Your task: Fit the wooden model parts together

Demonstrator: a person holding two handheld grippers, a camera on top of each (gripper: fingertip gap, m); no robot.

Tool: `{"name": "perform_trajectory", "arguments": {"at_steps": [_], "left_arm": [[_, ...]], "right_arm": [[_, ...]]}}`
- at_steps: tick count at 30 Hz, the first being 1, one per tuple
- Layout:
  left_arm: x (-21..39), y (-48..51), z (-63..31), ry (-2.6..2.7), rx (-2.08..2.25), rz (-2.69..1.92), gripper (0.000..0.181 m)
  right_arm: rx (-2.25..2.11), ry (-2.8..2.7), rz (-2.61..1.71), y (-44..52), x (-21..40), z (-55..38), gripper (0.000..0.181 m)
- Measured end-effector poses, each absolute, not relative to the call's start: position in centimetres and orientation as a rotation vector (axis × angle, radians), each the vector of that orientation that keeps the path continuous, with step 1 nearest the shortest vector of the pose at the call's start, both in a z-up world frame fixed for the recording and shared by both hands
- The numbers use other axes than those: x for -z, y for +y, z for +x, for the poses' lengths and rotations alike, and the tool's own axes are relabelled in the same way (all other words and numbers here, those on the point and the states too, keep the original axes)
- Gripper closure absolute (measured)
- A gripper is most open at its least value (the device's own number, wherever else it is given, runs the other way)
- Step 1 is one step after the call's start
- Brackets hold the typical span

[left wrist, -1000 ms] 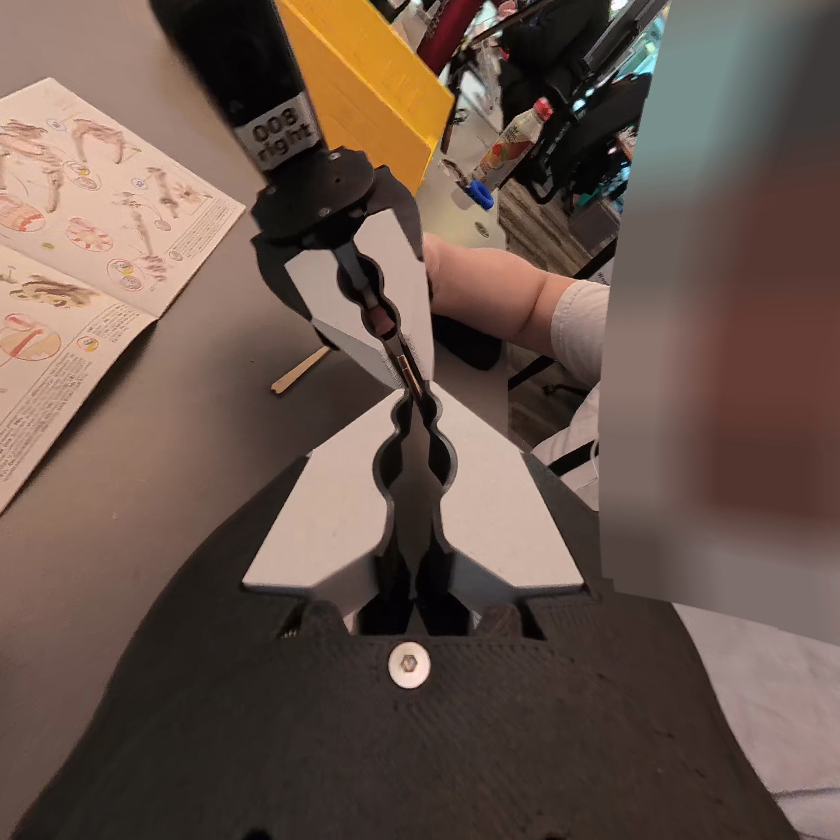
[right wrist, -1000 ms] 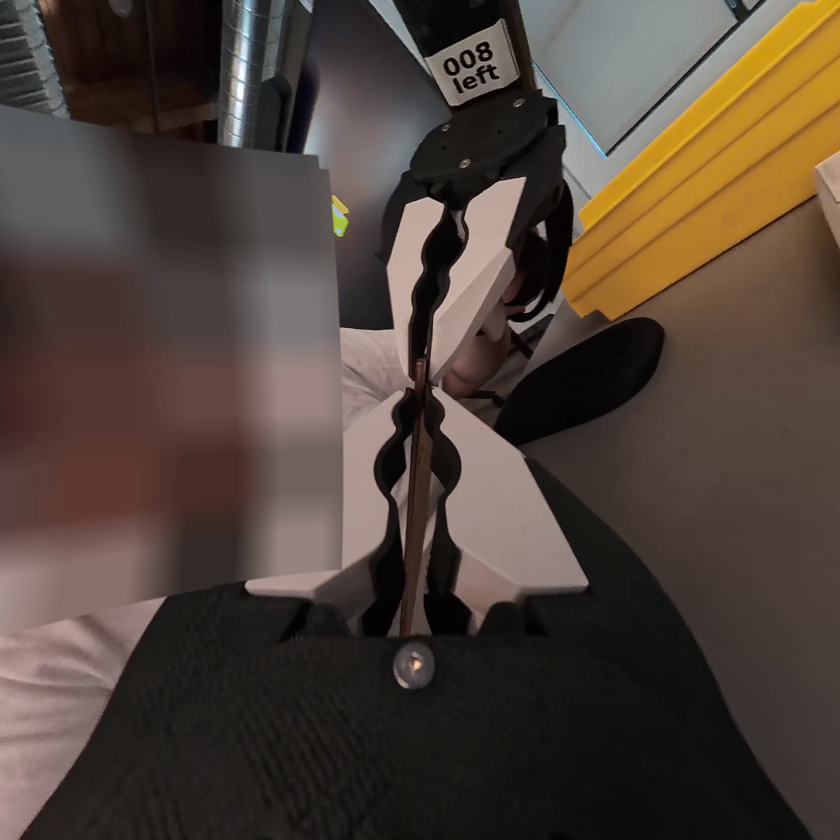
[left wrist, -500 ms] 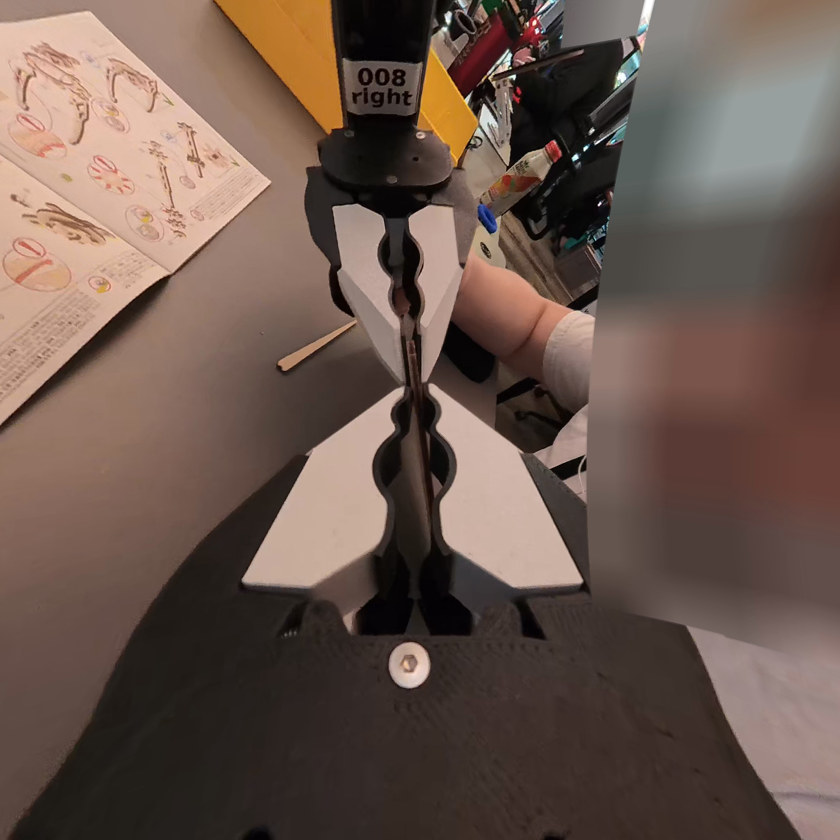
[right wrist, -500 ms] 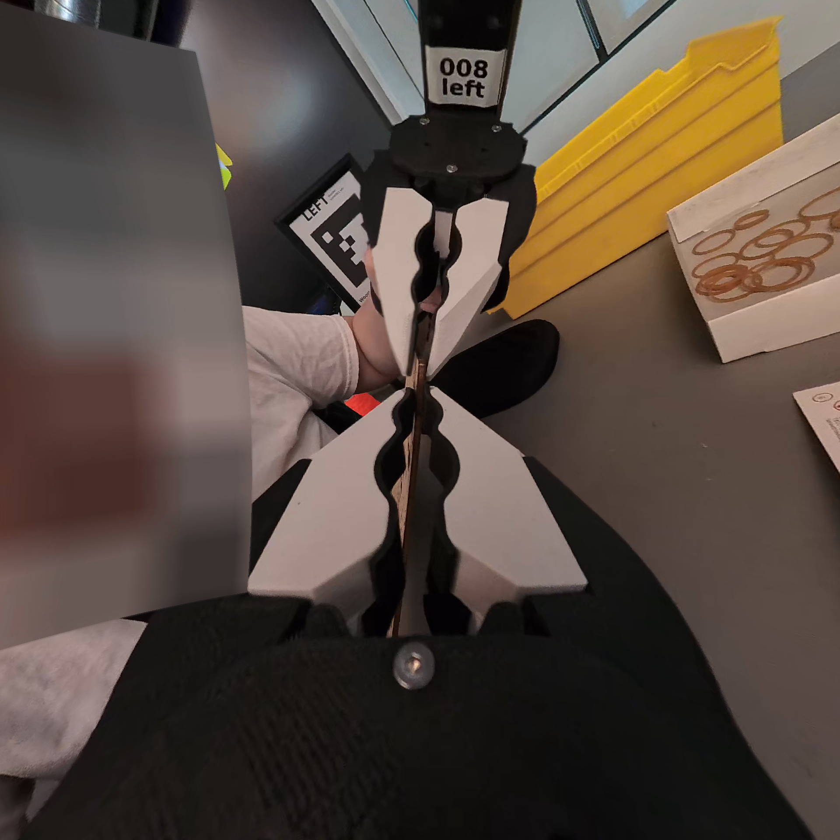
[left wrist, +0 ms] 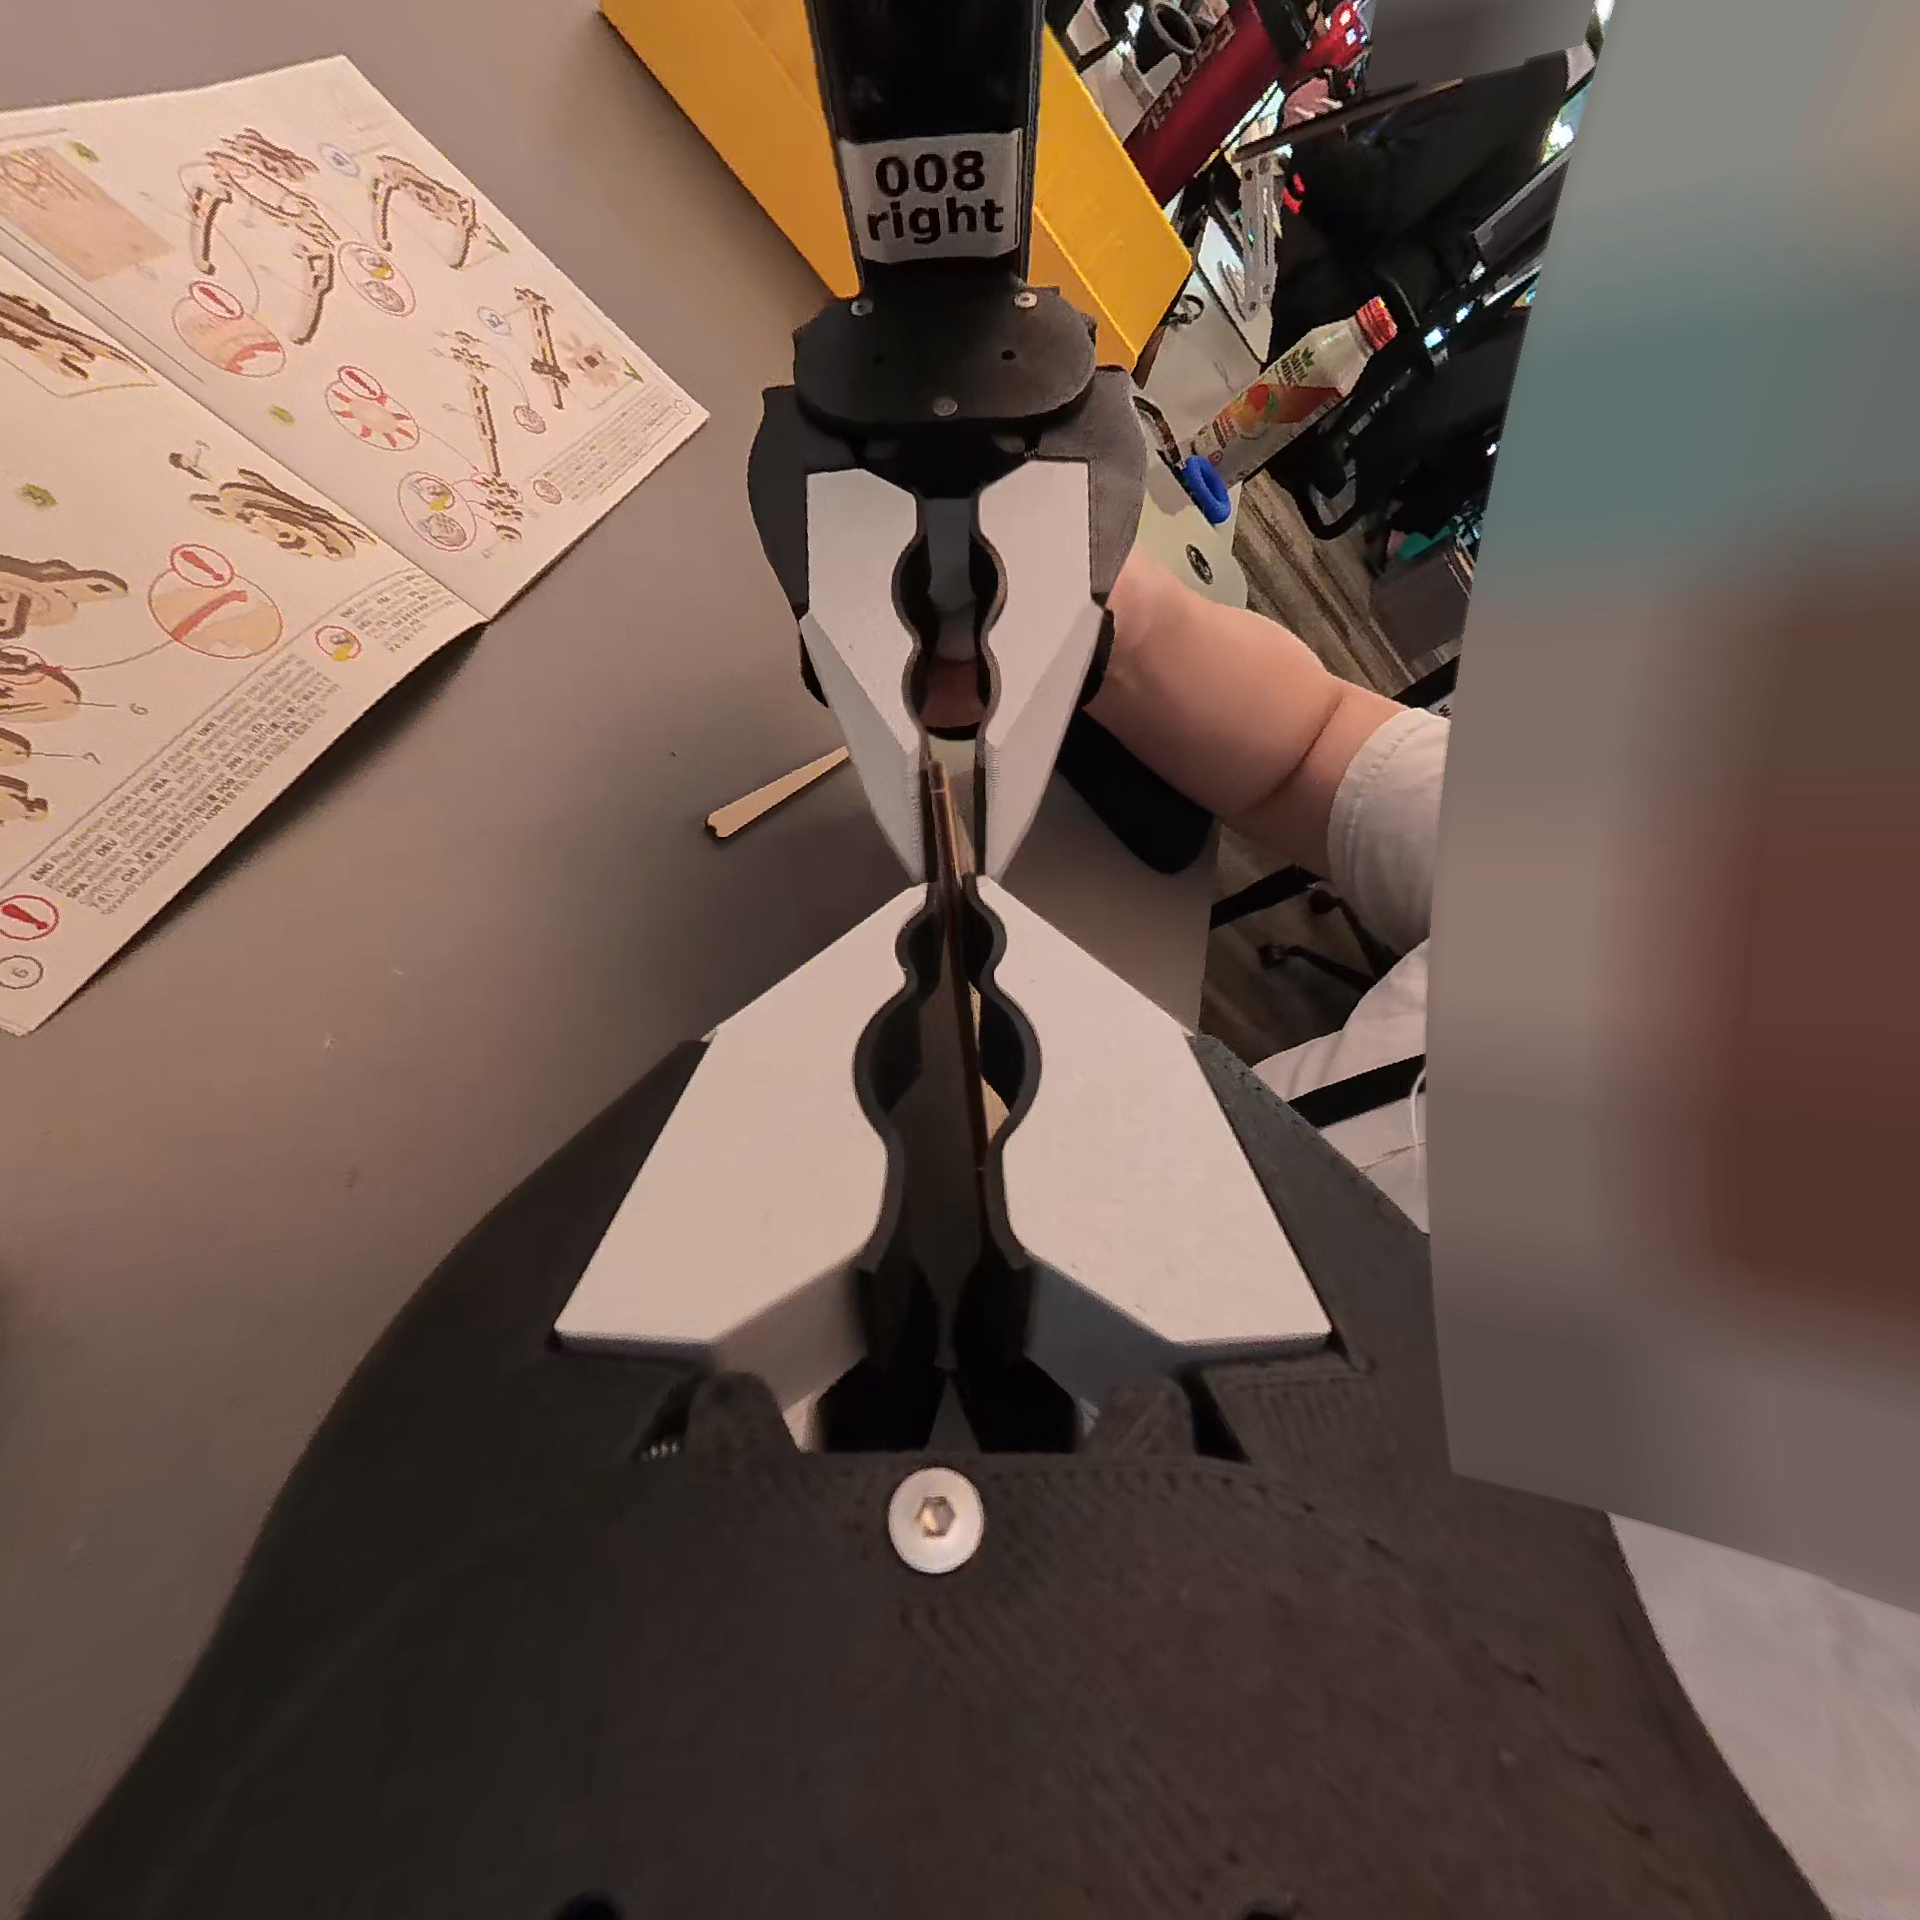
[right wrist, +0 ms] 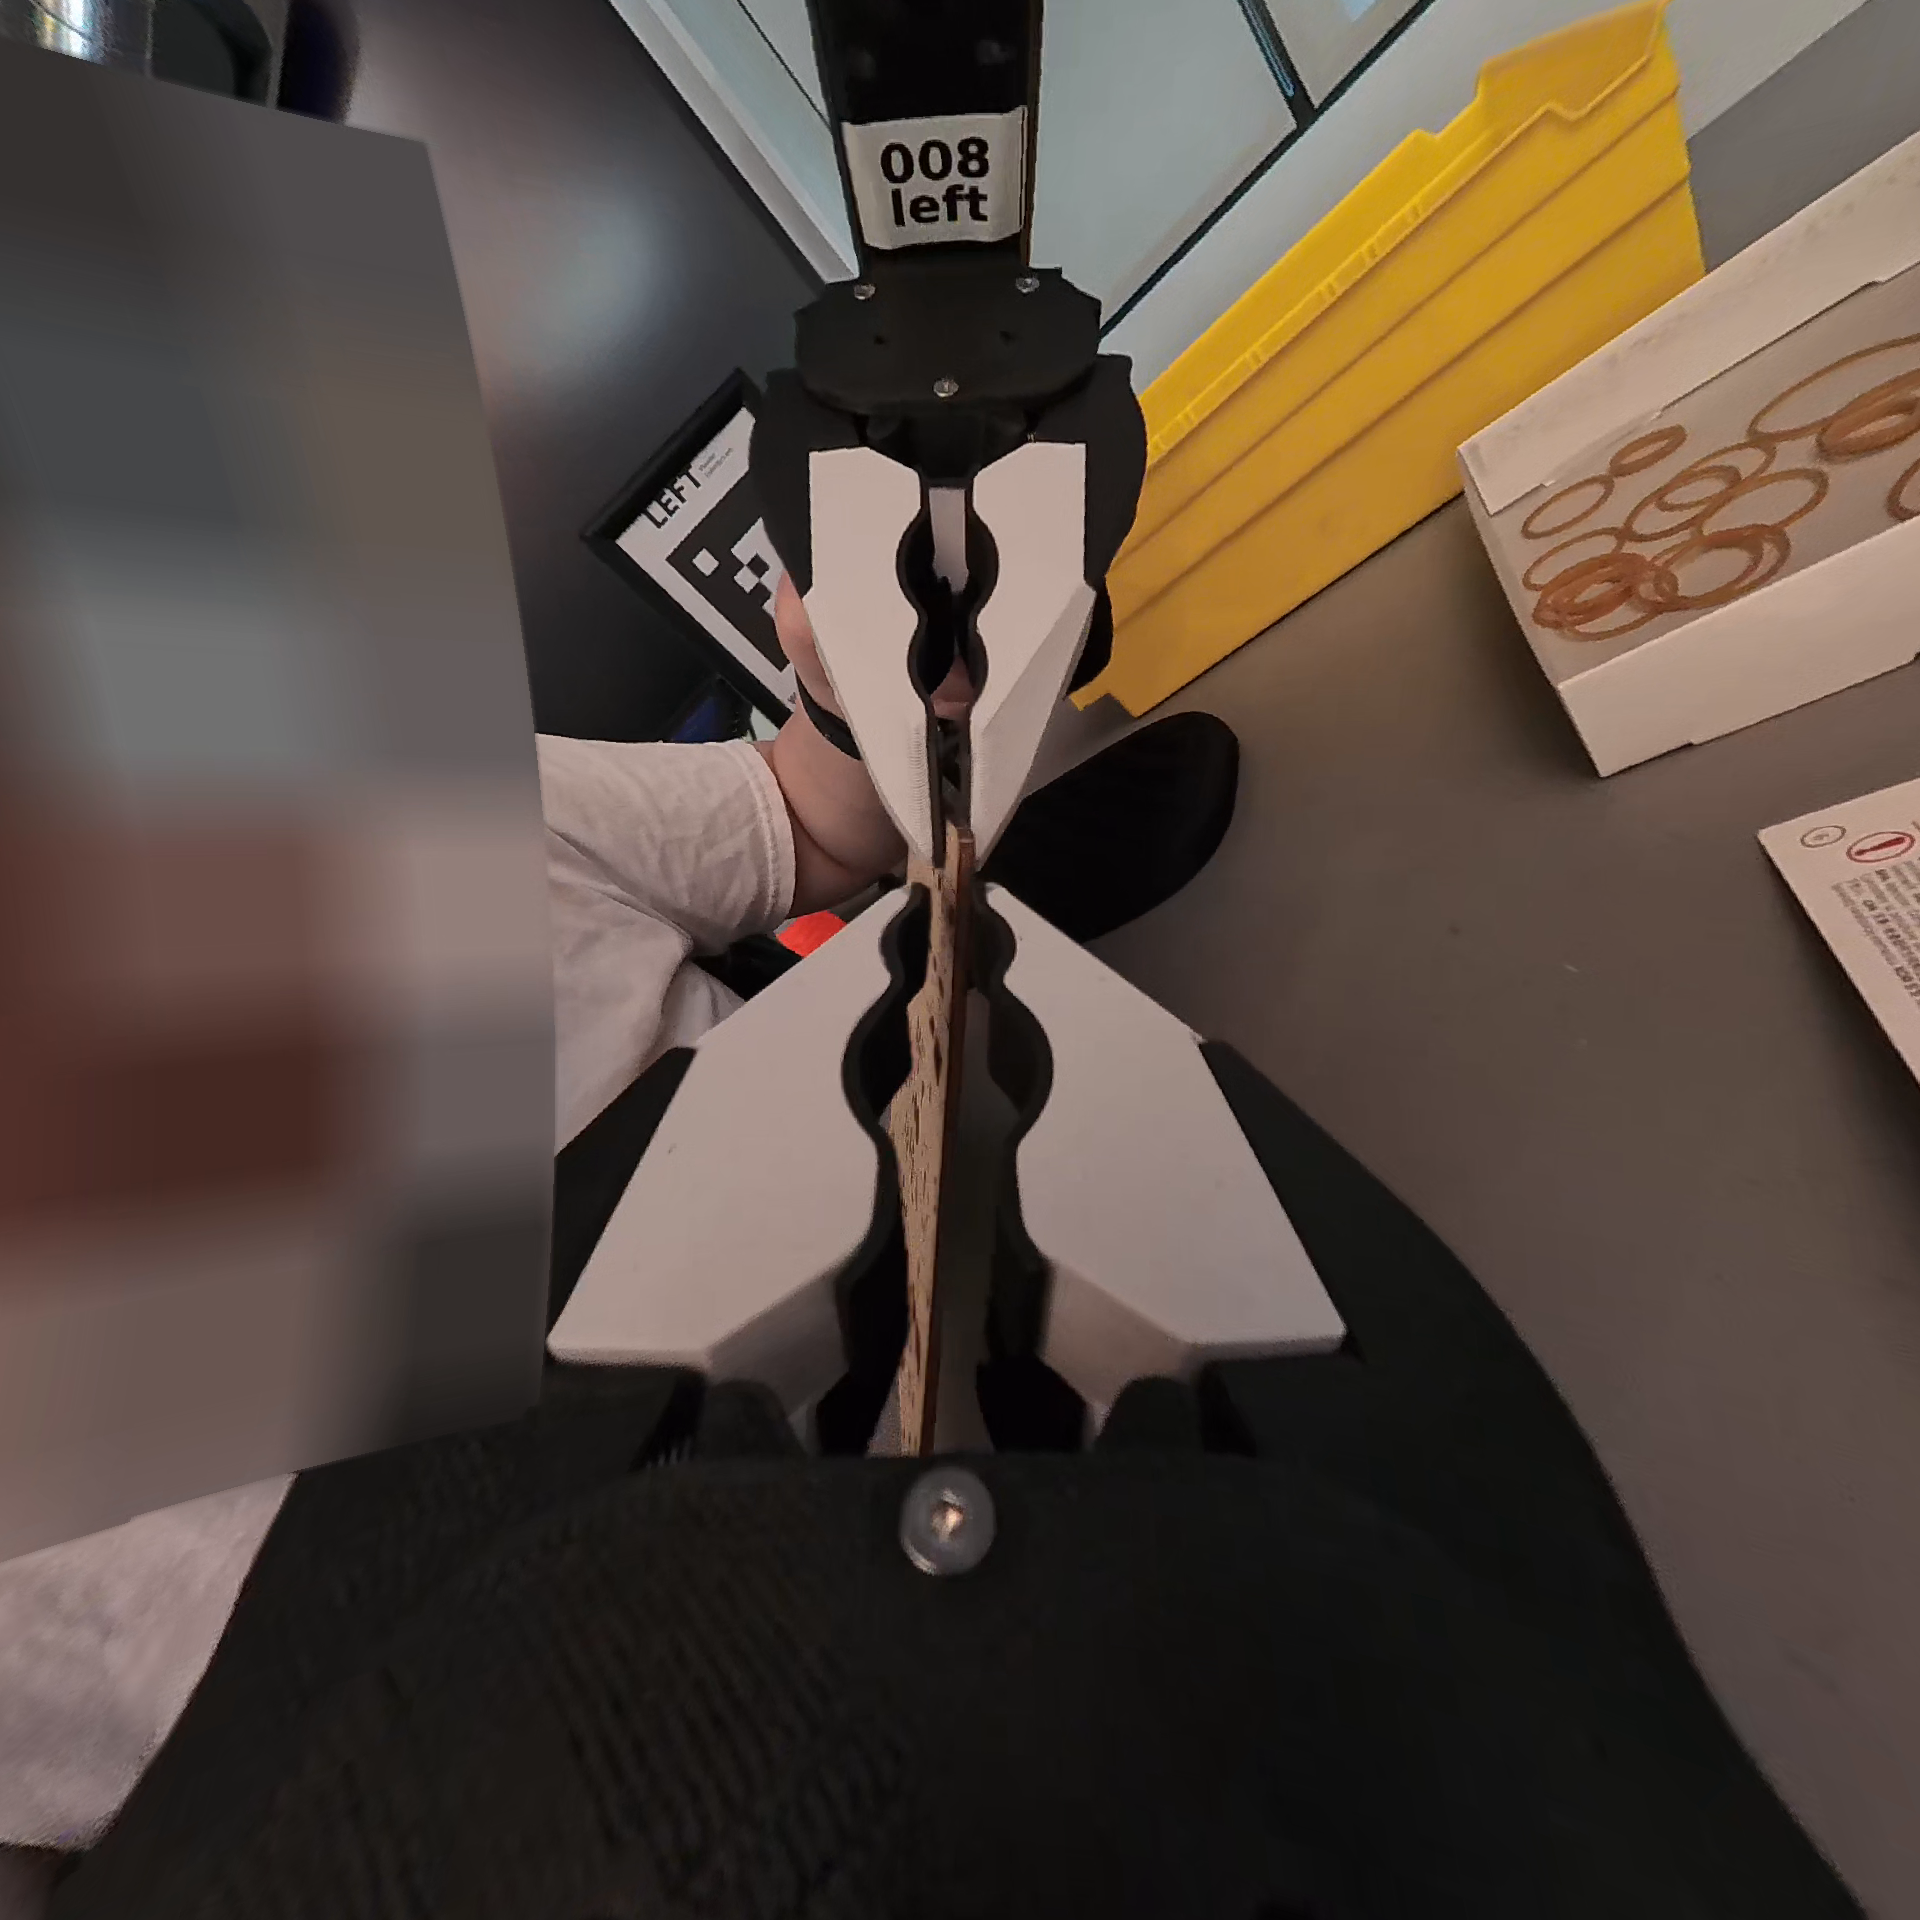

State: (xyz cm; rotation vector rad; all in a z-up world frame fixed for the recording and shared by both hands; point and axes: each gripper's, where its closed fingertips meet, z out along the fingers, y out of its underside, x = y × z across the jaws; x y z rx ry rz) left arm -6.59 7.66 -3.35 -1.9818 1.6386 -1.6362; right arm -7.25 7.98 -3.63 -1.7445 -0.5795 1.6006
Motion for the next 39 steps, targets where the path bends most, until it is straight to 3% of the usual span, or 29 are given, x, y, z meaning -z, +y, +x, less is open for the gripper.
{"name": "perform_trajectory", "arguments": {"at_steps": [11,24,32,39], "left_arm": [[4.4,6.7,-7.2,1.707,1.701,-2.041,0.175],[5.9,5.7,-7.7,1.718,1.713,-2.143,0.181],[5.1,5.5,-7.7,1.732,1.79,-2.109,0.181],[5.5,5.7,-7.7,1.73,1.765,-2.13,0.181]], "right_arm": [[-1.594,-0.596,-1.786,7.8,4.2,-7.5,0.179],[-1.445,-0.668,-1.907,7.8,5.5,-7.5,0.177],[-1.663,-0.614,-1.793,7.3,4.0,-7.3,0.176],[-1.608,-0.62,-1.824,7.6,4.3,-6.7,0.178]]}}
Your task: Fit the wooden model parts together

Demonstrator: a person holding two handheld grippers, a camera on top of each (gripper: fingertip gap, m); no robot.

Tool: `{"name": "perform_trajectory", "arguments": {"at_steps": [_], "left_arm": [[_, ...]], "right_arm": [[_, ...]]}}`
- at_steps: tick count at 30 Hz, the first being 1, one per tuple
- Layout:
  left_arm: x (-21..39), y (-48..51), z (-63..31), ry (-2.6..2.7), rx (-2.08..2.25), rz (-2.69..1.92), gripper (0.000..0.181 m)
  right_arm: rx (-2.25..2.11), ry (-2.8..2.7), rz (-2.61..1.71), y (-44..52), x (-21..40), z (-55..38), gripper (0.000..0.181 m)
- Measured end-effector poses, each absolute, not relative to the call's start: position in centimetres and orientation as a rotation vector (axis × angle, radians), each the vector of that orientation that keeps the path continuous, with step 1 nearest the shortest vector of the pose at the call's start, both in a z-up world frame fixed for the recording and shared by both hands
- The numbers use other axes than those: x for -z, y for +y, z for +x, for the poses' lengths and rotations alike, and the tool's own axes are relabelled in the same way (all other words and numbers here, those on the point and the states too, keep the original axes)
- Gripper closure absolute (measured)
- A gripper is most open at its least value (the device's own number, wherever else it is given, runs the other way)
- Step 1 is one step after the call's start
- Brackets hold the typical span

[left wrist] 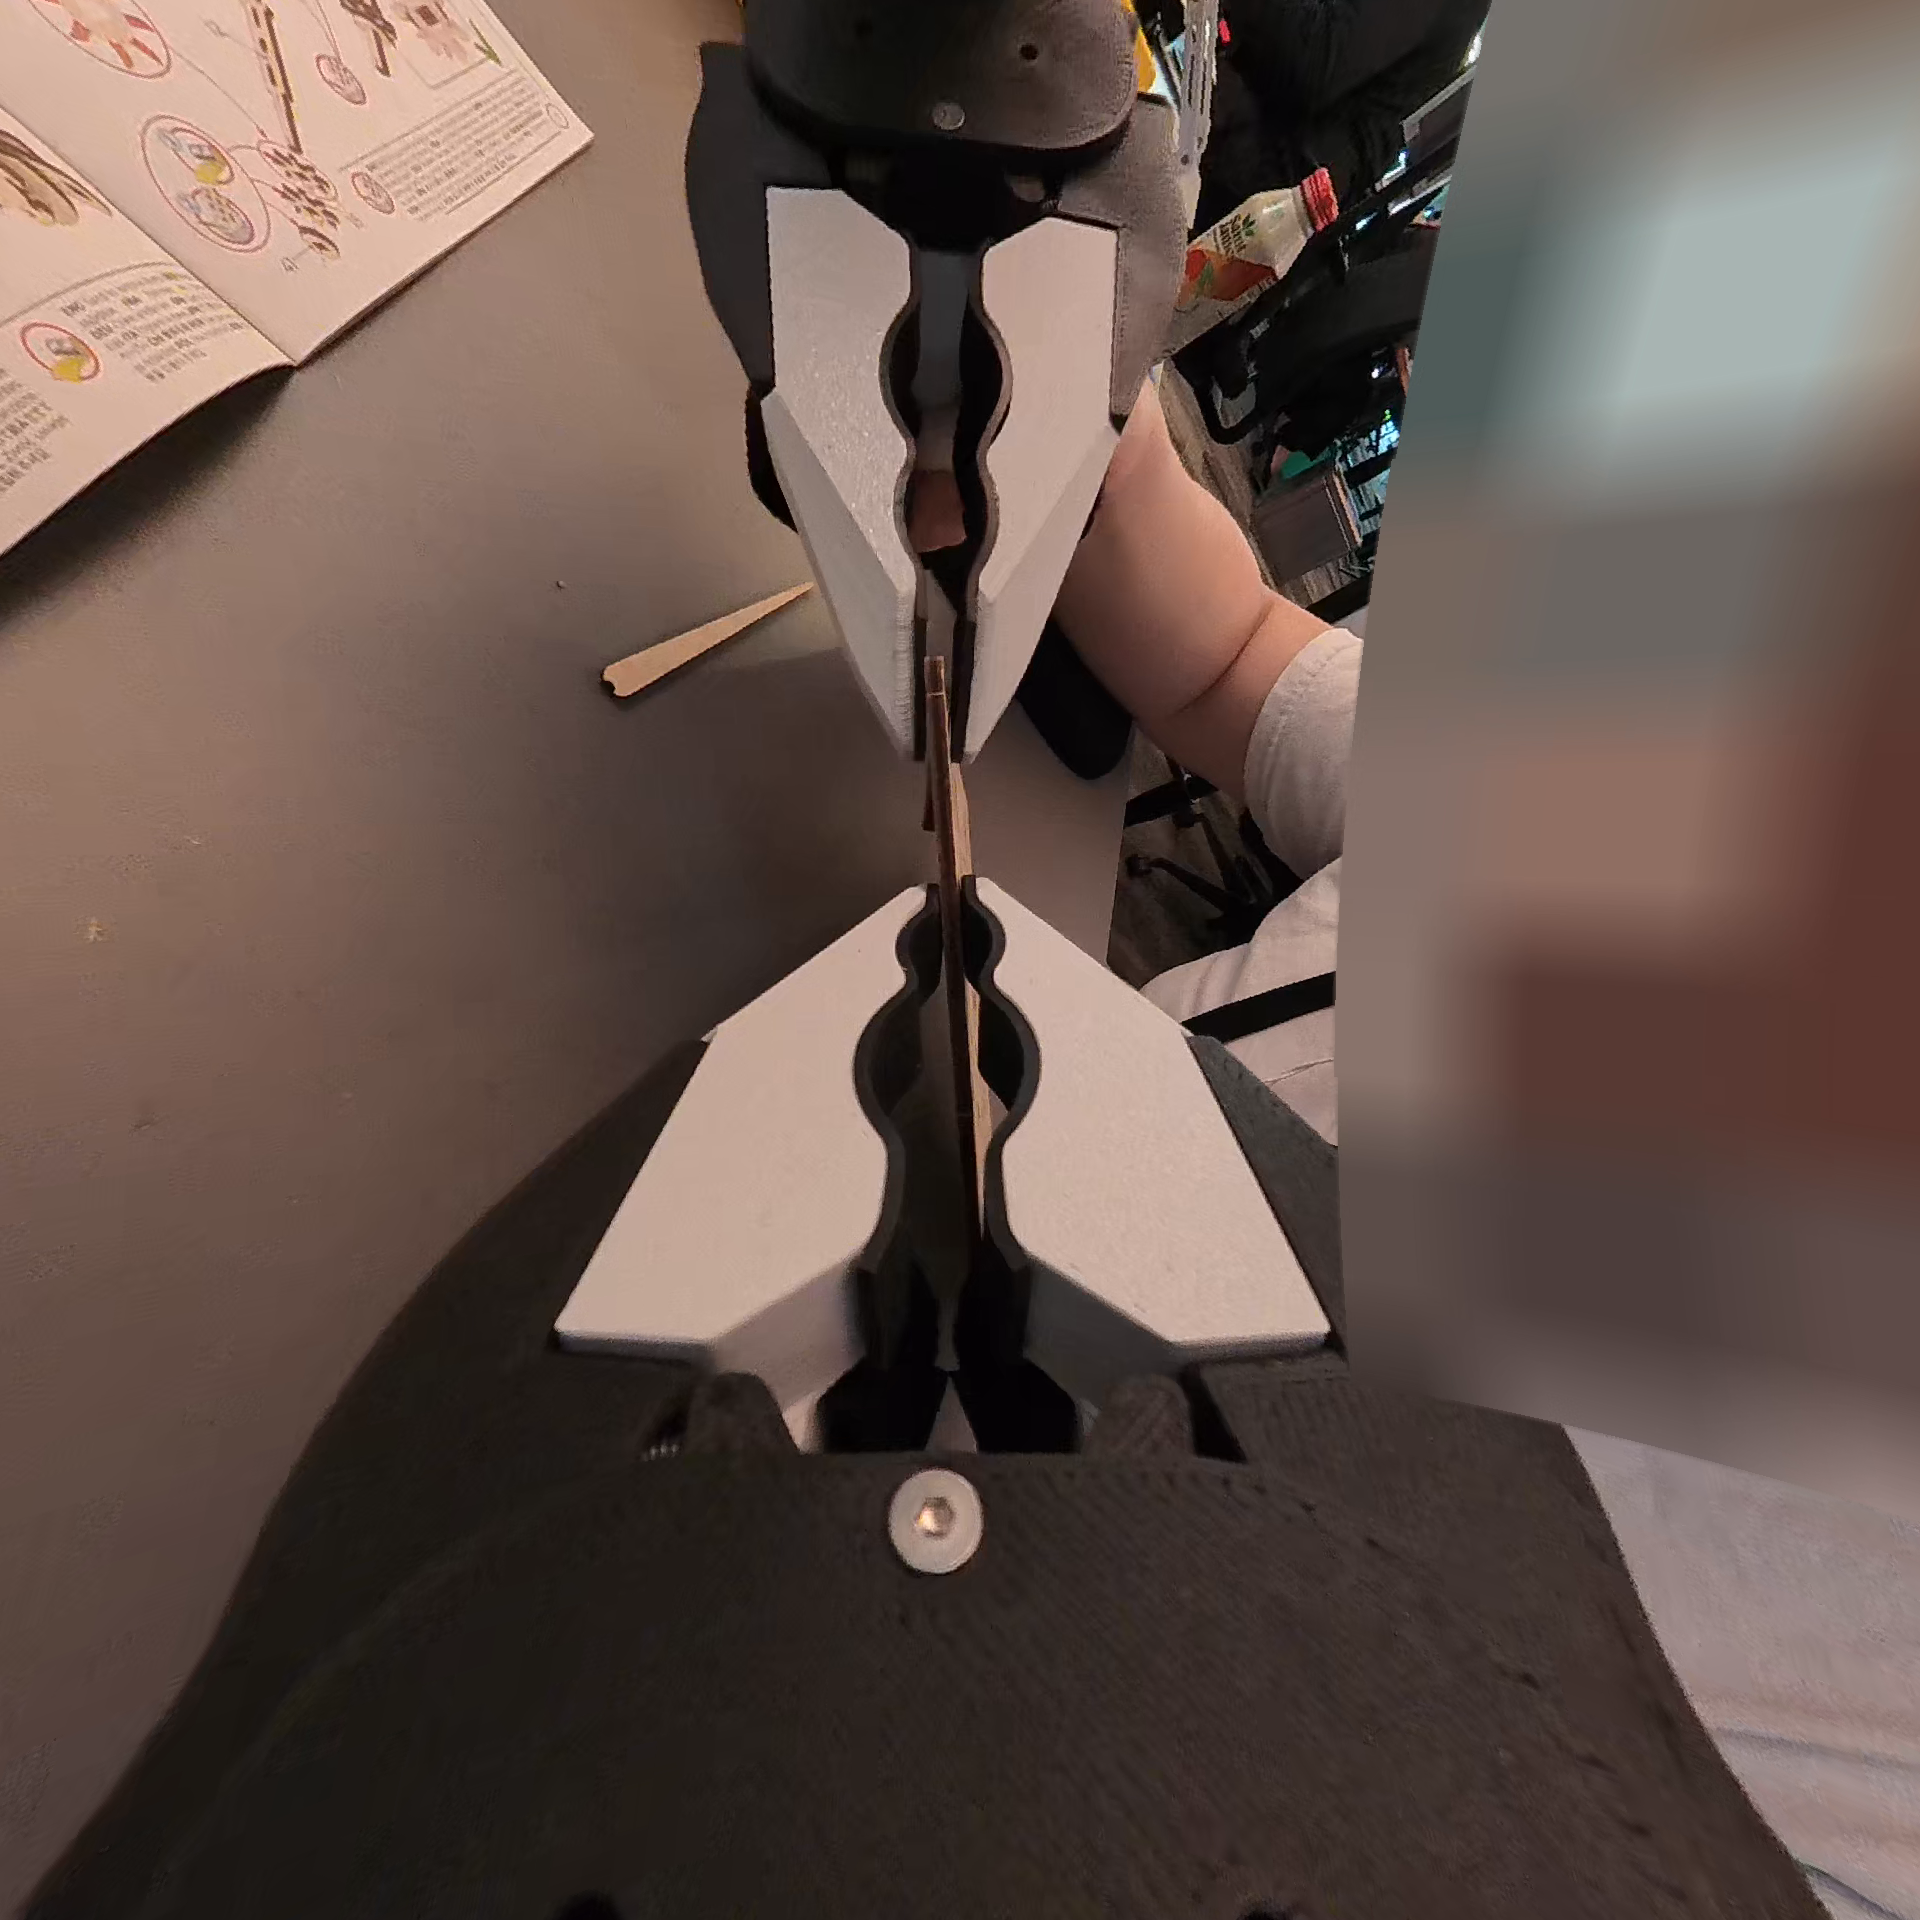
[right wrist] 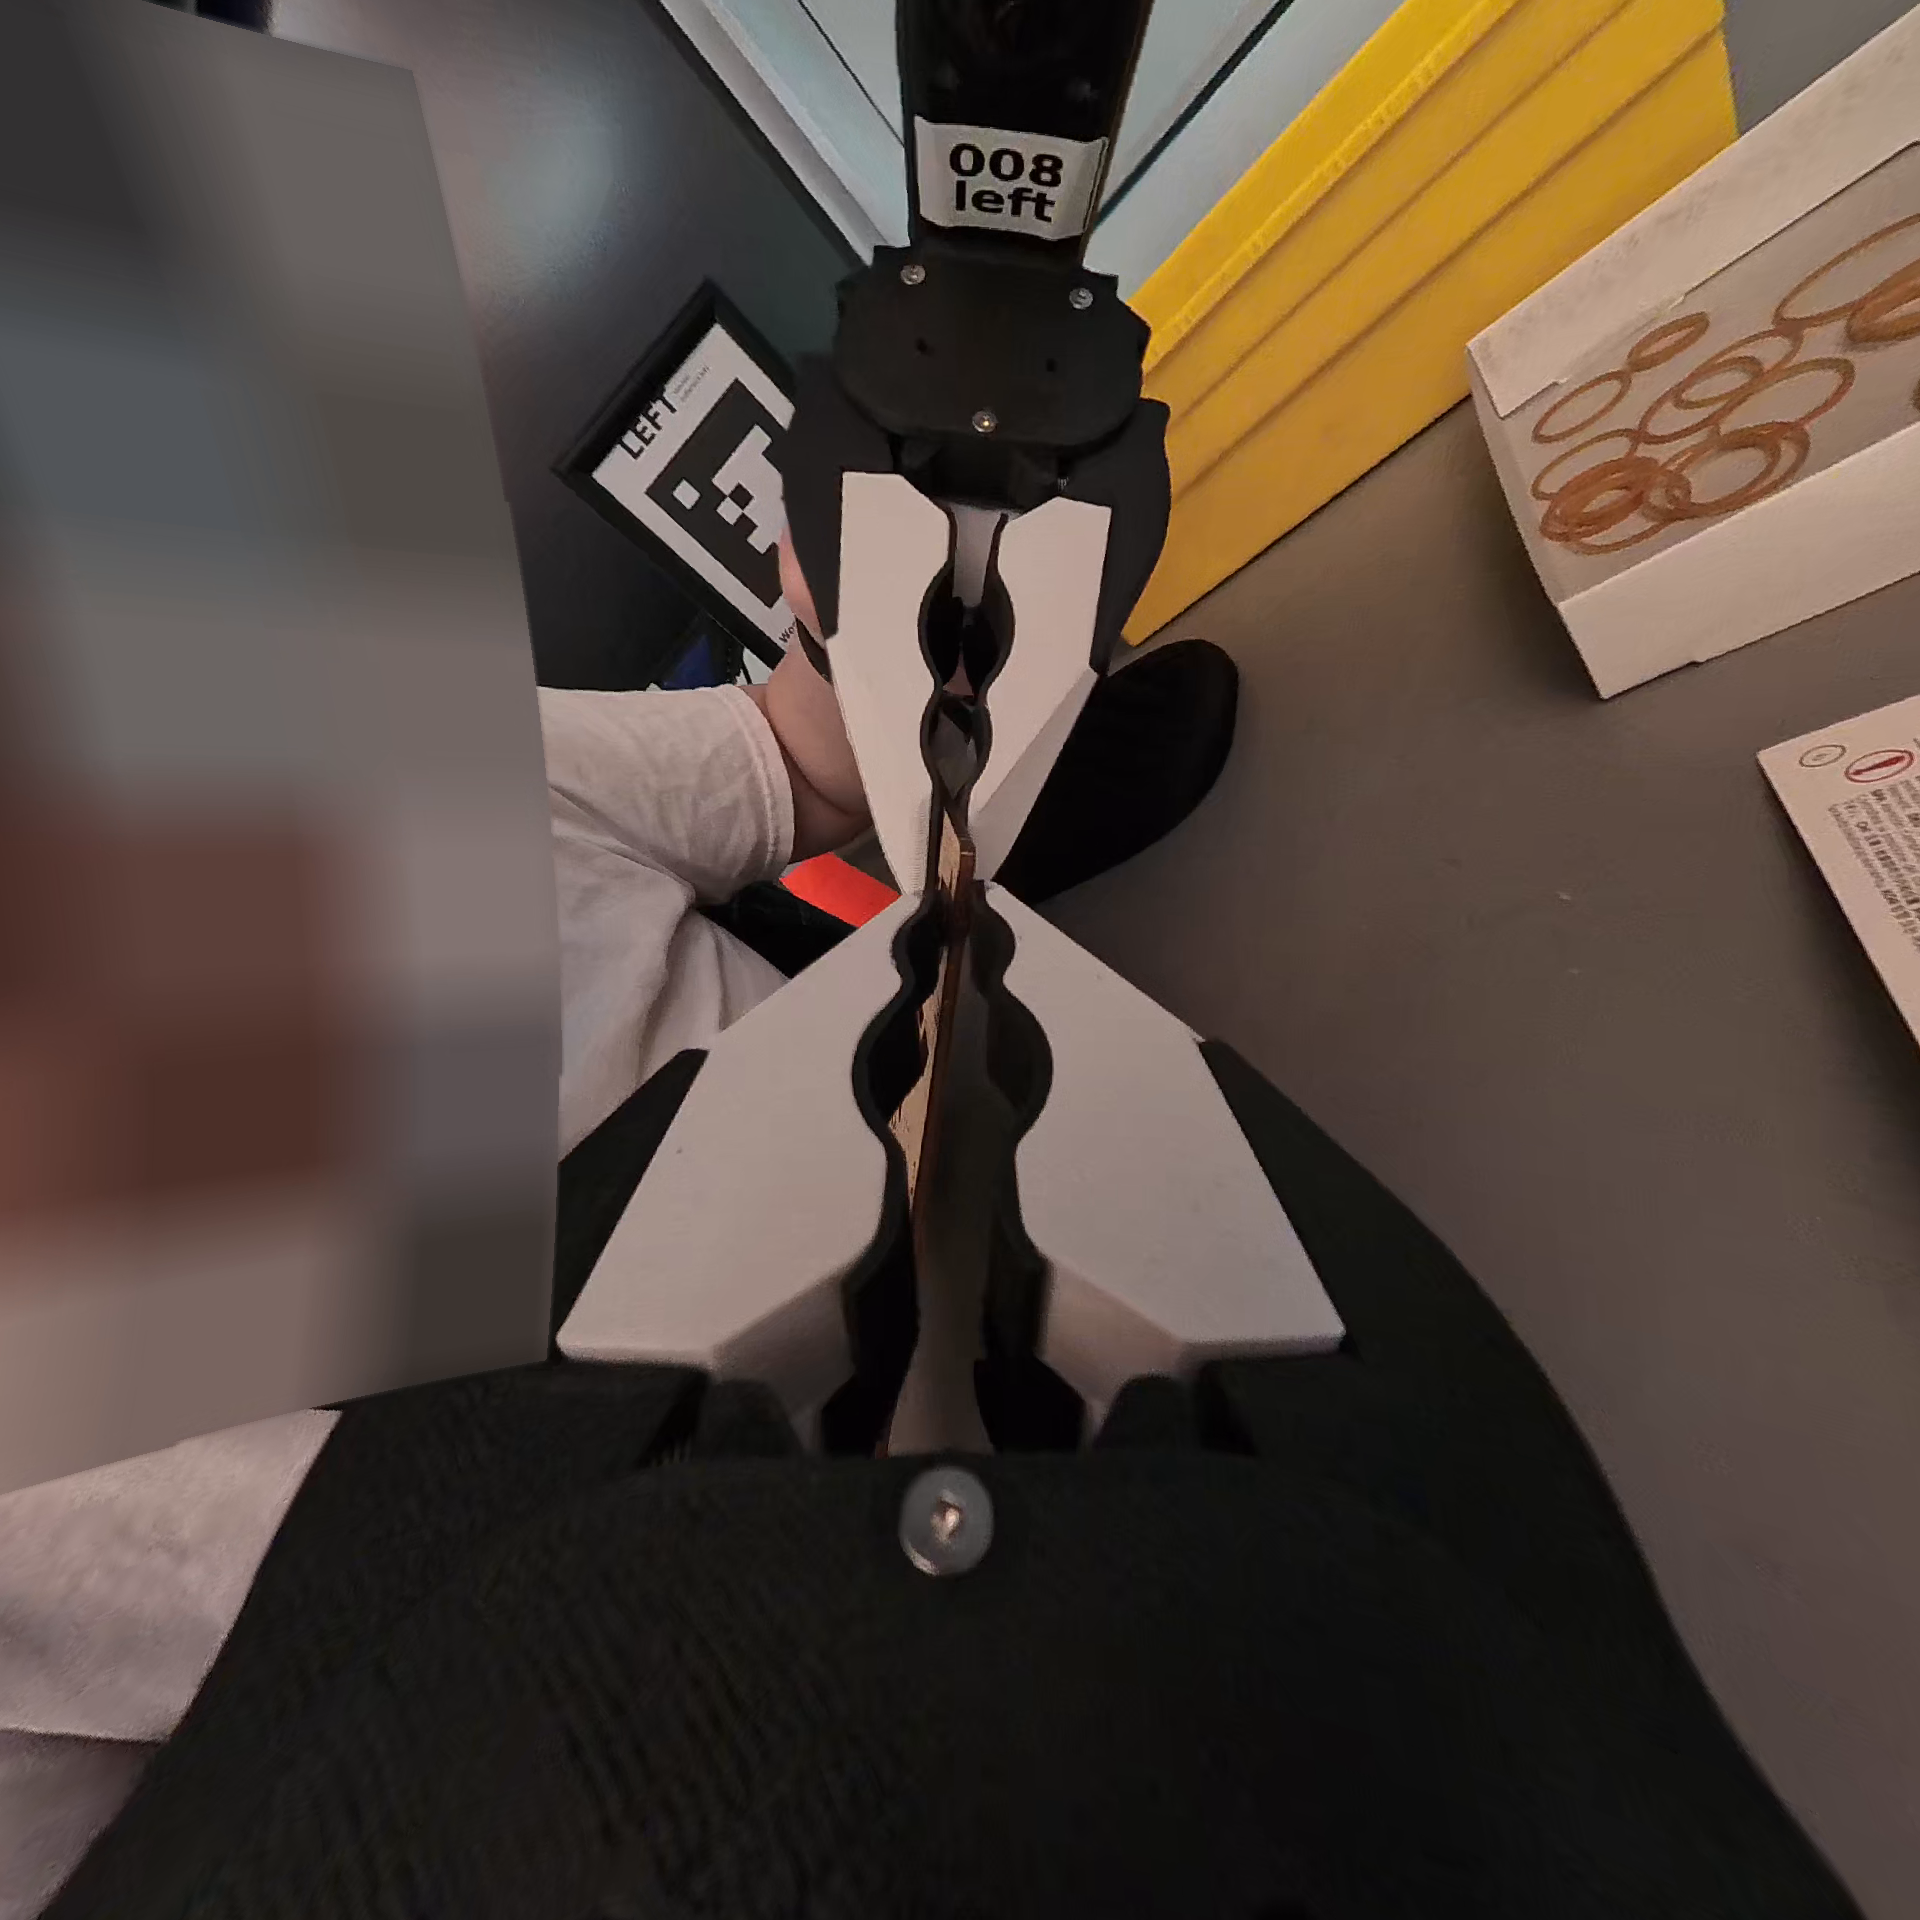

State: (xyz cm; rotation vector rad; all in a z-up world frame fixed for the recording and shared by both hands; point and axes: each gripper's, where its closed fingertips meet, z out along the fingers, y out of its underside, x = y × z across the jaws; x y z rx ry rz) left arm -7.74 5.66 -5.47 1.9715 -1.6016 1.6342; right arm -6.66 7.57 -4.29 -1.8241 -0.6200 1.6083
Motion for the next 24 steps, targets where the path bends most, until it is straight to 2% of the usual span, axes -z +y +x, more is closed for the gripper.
{"name": "perform_trajectory", "arguments": {"at_steps": [11,24], "left_arm": [[5.9,5.7,-7.5,-1.627,-1.594,2.004,0.181],[6.7,5.4,-7.8,-1.667,-1.547,2.04,0.18]], "right_arm": [[-1.567,-0.628,-1.88,7.6,5.0,-6.5,0.178],[-1.314,-0.742,-1.988,7.6,6.3,-6.7,0.175]]}}
